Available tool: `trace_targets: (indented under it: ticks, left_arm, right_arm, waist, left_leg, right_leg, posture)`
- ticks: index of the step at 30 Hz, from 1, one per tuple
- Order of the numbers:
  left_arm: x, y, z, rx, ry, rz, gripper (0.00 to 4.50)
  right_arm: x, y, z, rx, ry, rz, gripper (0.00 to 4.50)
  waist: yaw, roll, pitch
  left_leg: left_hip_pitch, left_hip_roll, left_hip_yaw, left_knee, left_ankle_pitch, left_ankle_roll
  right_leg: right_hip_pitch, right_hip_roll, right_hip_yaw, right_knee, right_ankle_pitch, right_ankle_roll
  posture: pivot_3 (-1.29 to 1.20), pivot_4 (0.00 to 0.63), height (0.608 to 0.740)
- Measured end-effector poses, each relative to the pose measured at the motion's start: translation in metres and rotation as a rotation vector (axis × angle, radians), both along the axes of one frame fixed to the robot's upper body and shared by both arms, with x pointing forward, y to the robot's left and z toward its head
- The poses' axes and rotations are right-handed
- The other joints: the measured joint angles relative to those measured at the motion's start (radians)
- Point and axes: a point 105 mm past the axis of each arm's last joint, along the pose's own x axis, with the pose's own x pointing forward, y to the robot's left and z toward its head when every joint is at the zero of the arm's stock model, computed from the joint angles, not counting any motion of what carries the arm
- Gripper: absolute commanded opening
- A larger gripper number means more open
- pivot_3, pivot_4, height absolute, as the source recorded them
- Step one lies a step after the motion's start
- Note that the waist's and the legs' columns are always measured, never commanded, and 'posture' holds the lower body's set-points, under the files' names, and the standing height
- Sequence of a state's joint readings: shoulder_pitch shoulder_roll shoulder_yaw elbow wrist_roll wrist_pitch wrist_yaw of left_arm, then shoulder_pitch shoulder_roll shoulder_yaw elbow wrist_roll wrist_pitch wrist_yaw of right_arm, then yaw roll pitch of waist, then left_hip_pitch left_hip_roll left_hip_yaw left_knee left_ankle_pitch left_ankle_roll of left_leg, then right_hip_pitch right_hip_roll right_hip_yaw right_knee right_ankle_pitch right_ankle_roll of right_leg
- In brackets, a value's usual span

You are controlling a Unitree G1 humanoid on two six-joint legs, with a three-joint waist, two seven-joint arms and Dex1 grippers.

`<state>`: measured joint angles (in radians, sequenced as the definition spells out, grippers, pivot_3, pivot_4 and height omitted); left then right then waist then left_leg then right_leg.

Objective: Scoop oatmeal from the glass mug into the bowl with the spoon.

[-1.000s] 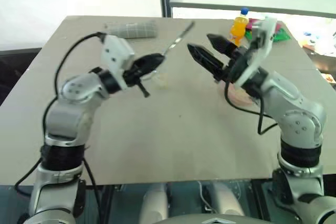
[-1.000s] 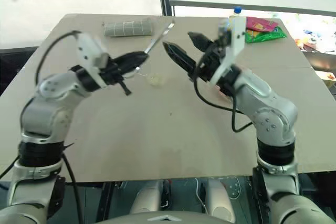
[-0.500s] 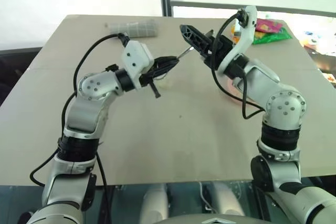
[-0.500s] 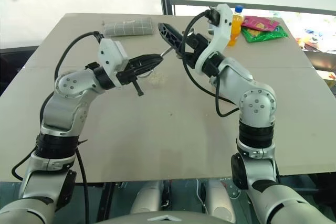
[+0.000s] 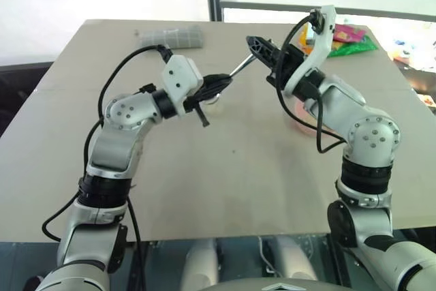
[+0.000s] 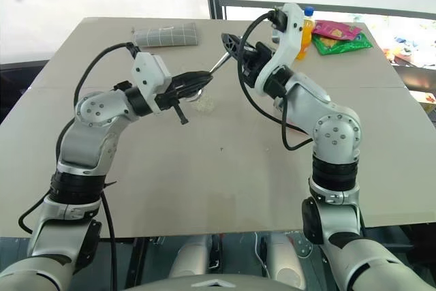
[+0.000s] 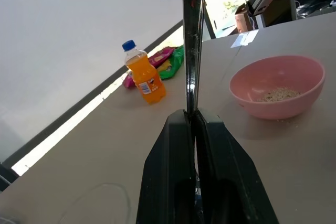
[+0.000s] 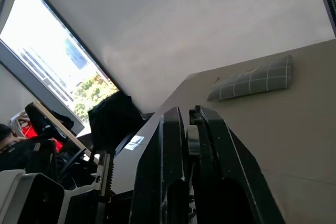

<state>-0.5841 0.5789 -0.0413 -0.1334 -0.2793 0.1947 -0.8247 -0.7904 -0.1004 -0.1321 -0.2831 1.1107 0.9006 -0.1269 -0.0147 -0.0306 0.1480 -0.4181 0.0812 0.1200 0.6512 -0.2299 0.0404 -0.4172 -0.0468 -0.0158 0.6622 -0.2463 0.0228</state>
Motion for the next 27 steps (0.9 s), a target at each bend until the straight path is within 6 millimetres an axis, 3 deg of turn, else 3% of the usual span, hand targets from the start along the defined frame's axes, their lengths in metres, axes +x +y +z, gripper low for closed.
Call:
trace_targets:
  ticks: [1,4,8,11,13,19,23,27]
  left_arm:
    - [0.000,0.000,0.000,-0.002,0.007,0.000,0.00]
    - [0.001,0.001,-0.001,-0.012,0.023,0.009,0.99]
    - [0.005,0.010,0.007,-0.047,-0.004,0.064,2.68]
    - [0.000,0.018,0.014,-0.145,-0.044,0.134,2.68]
    - [-0.010,0.022,0.014,-0.212,-0.071,0.175,2.68]
    - [-0.024,0.043,-0.012,-0.389,-0.036,0.454,2.68]
    - [-0.019,0.066,-0.038,-0.346,-0.012,0.642,2.68]
    - [-0.008,0.098,-0.052,-0.314,0.013,0.765,2.68]
  right_arm:
    - [0.000,0.000,0.000,-0.002,0.001,-0.002,0.04]
    - [0.003,0.000,-0.004,0.006,0.031,-0.009,0.00]
    - [0.008,-0.009,-0.004,0.036,0.069,-0.041,0.00]
    - [0.011,-0.022,-0.006,0.040,0.113,-0.070,0.00]
    - [0.015,-0.044,-0.008,0.021,0.145,-0.136,0.00]
    - [0.027,-0.101,-0.017,-0.014,0.254,-0.377,0.00]
    - [0.034,-0.124,-0.012,-0.020,0.261,-0.492,0.00]
    - [0.043,-0.137,-0.022,-0.042,0.303,-0.561,0.00]
  waist:
    - [0.000,0.000,0.000]
    - [-0.001,0.000,0.000]
    - [0.000,0.001,0.000]
    - [-0.001,0.001,0.001]
    - [0.001,0.001,0.001]
    - [-0.001,0.001,0.001]
    - [-0.001,0.003,0.001]
    - [0.000,0.003,0.001]
  left_leg:
    - [0.000,0.000,0.000,0.000,0.000,0.000]
    - [0.000,0.000,0.000,0.000,0.000,0.000]
    - [0.000,0.000,-0.001,0.000,0.000,0.000]
    - [0.000,0.000,-0.003,-0.001,0.000,0.000]
    - [-0.001,0.000,-0.003,-0.001,0.000,0.000]
    - [0.000,-0.001,-0.003,-0.001,0.000,0.000]
    - [0.002,-0.001,-0.003,-0.002,0.000,0.000]
    - [0.001,0.000,-0.003,-0.001,0.000,0.001]
  right_leg:
    - [0.000,0.000,0.000,0.000,0.000,0.000]
    - [0.000,0.000,0.000,0.000,0.000,0.000]
    - [0.000,0.000,0.000,0.000,0.000,0.000]
    - [0.000,-0.001,0.001,-0.001,0.000,0.000]
    - [0.000,-0.002,0.002,-0.002,0.000,0.001]
    - [0.000,-0.001,0.002,0.000,0.000,0.001]
    - [0.000,0.000,0.002,0.000,-0.001,0.001]
    - [0.000,0.000,0.002,-0.001,-0.001,0.001]
  posture:
    - [0.00,0.150,0.740]
    - [0.00,0.150,0.740]
    - [0.00,0.150,0.740]
    - [0.00,0.150,0.740]
    - [0.00,0.150,0.740]
    - [0.00,0.150,0.740]
    - [0.00,0.150,0.740]
    - [0.00,0.150,0.740]
